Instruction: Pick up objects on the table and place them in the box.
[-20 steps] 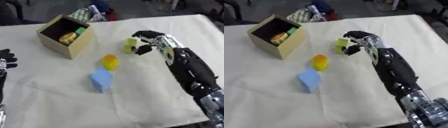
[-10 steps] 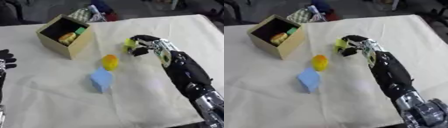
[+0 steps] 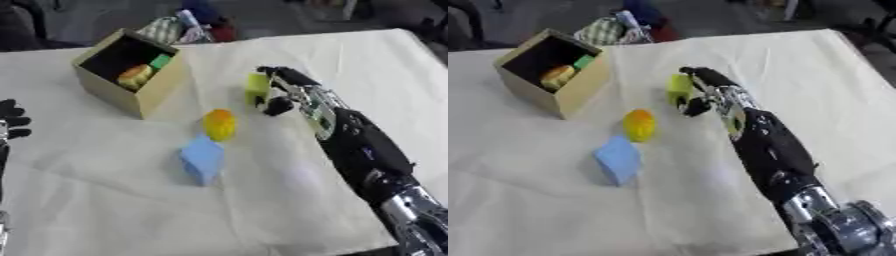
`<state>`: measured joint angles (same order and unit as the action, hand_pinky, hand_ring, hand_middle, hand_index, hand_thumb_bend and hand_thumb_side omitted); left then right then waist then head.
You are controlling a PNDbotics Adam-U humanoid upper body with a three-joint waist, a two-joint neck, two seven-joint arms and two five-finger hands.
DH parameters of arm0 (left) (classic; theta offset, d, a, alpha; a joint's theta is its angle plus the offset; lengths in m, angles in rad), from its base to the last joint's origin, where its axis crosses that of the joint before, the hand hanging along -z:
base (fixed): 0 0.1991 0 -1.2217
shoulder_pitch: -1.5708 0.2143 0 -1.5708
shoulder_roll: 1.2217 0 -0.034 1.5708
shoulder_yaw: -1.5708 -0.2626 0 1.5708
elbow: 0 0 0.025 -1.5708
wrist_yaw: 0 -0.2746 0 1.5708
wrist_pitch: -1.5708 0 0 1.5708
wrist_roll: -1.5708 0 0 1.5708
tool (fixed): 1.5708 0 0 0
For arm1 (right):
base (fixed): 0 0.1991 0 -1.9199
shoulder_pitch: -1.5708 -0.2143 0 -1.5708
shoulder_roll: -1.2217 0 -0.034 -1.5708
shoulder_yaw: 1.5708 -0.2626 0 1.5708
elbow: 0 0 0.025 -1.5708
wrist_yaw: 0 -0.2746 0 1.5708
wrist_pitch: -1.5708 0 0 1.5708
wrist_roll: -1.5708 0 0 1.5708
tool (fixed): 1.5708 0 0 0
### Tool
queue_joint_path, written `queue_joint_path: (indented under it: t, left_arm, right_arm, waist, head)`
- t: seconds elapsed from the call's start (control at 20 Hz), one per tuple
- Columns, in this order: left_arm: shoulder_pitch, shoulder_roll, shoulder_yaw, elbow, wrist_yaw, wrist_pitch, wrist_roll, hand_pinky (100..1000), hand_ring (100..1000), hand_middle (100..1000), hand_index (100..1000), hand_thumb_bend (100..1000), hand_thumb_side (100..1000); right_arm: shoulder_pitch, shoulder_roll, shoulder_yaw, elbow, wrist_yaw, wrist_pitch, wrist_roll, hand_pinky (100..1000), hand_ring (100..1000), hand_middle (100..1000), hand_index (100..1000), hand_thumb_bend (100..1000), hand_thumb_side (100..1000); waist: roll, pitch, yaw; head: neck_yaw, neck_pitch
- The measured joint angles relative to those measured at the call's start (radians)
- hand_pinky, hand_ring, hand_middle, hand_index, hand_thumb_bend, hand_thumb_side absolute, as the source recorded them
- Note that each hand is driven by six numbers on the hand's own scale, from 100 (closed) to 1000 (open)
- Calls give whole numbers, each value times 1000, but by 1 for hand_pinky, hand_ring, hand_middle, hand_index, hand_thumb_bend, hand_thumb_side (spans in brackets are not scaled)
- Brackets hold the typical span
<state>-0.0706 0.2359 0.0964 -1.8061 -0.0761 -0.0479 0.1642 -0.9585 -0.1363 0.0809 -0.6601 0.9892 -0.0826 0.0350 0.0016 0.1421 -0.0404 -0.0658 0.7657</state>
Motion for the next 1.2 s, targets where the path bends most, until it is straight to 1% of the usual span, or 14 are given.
queue_joint_path:
  t: [0.15, 0.25, 0.35, 0.45, 0.6, 0.8, 0.95, 1.1, 1.2]
  left_arm:
    - [0, 0, 0, 0, 0, 0, 0, 647, 657, 624, 754, 100, 753]
    - [0, 0, 0, 0, 0, 0, 0, 647, 657, 624, 754, 100, 752]
    - [0, 0, 0, 0, 0, 0, 0, 647, 657, 624, 754, 100, 751]
    - [0, 0, 0, 0, 0, 0, 0, 647, 657, 624, 754, 100, 751]
    - [-2, 0, 0, 0, 0, 0, 0, 647, 657, 625, 754, 100, 749]
    - [-11, 0, -3, 0, 1, 0, -4, 647, 656, 625, 754, 100, 748]
    - [-20, 0, -10, 0, 3, -1, -11, 647, 653, 625, 755, 100, 746]
    - [-34, 0, -19, 0, 6, -2, -20, 647, 651, 625, 755, 100, 745]
    - [-45, 0, -25, 0, 8, -2, -26, 647, 650, 625, 755, 100, 744]
  right_arm:
    - [0, 0, 0, -1, -18, -1, -101, 732, 694, 425, 938, 100, 100]
    - [0, 0, 1, -2, -36, -4, -150, 731, 692, 421, 933, 100, 100]
    - [-5, 0, 6, -10, -56, -12, -175, 734, 696, 423, 933, 100, 101]
    - [-26, 0, 13, -23, -76, -18, -176, 736, 701, 428, 934, 100, 104]
    - [-76, 2, 19, -40, -97, -27, -151, 744, 713, 442, 940, 100, 100]
    - [-144, 34, 22, -44, -89, -38, -81, 756, 732, 461, 951, 100, 100]
    - [-184, 76, 20, -40, -57, -47, -21, 769, 753, 496, 953, 100, 114]
    - [-207, 117, 16, -26, -11, -54, 36, 774, 762, 508, 960, 100, 111]
    - [-217, 143, 6, -16, 25, -50, 64, 784, 783, 580, 960, 100, 129]
  waist:
    - [0, 0, 0]
    - [0, 0, 0]
    - [0, 0, 1]
    - [0, 0, 4]
    - [0, 0, 15]
    - [0, 0, 48]
    - [0, 1, 84]
    - [0, 1, 124]
    - [0, 3, 147]
  head:
    - [-3, 0]
    - [-5, 0]
    - [-7, 0]
    - [-7, 0]
    - [-8, 0]
    - [-20, 0]
    - [-38, 0]
    - [-59, 0]
    - [-74, 0]
